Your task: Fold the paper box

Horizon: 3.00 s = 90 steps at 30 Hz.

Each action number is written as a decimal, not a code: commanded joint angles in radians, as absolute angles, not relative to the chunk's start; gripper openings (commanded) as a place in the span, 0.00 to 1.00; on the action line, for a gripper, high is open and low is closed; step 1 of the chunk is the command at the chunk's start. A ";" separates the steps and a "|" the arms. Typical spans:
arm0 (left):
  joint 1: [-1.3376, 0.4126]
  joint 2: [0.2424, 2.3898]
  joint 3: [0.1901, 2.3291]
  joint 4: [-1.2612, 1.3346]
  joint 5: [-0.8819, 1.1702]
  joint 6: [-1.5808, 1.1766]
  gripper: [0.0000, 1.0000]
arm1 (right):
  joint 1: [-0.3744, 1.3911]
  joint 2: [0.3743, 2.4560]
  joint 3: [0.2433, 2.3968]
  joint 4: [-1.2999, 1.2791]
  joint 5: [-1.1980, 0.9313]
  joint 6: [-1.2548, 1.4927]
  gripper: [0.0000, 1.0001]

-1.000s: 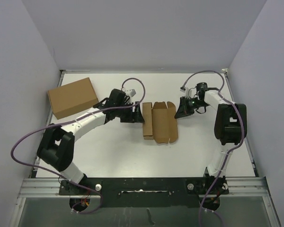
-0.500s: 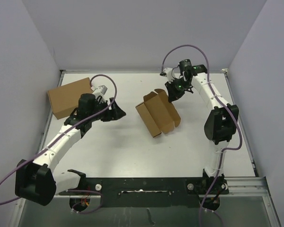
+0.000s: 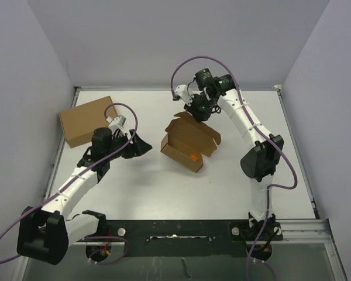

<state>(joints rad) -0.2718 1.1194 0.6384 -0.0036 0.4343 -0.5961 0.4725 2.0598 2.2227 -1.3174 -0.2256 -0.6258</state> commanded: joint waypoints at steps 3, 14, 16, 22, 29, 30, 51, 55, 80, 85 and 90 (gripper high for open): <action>-0.256 1.047 0.601 0.132 0.432 -0.615 0.67 | 0.548 2.013 2.269 -1.338 -0.133 -0.683 0.00; -0.254 1.020 0.512 0.272 0.425 -0.636 0.65 | 0.625 1.965 2.277 -1.324 -0.059 -0.728 0.00; -0.254 1.019 0.491 0.316 0.430 -0.636 0.65 | 0.634 1.959 2.278 -1.323 -0.051 -0.733 0.00; -0.255 1.017 0.418 0.483 0.436 -0.633 0.63 | 0.668 1.944 2.276 -1.320 -0.027 -0.741 0.00; -0.259 1.039 0.375 0.627 0.418 -0.607 0.61 | 0.701 1.931 2.277 -1.321 -0.005 -0.760 0.00; -0.261 1.048 0.374 0.642 0.414 -0.601 0.61 | 0.706 1.931 2.275 -1.321 -0.001 -0.762 0.00; -0.477 1.229 0.476 0.785 0.173 -0.308 0.57 | 0.762 1.977 2.306 -1.318 0.032 -0.760 0.00; -0.477 1.255 0.513 0.792 0.164 -0.301 0.52 | 0.763 1.980 2.304 -1.320 0.031 -0.759 0.00; -0.428 1.341 0.563 0.863 0.403 -0.193 0.00 | 0.739 1.983 2.321 -1.333 -0.024 -0.738 0.13; -0.426 1.352 0.530 0.915 0.408 -0.177 0.00 | 0.669 1.963 2.359 -1.340 -0.121 -0.716 0.44; -0.425 1.372 0.499 0.975 0.403 -0.173 0.00 | 0.557 1.894 2.340 -1.317 -0.300 -0.678 0.67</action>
<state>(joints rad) -0.4313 1.3499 0.5117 0.8429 0.3840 -0.1928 0.6445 1.9980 2.3211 -1.3441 -0.1318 -0.7212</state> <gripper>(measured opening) 0.015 0.631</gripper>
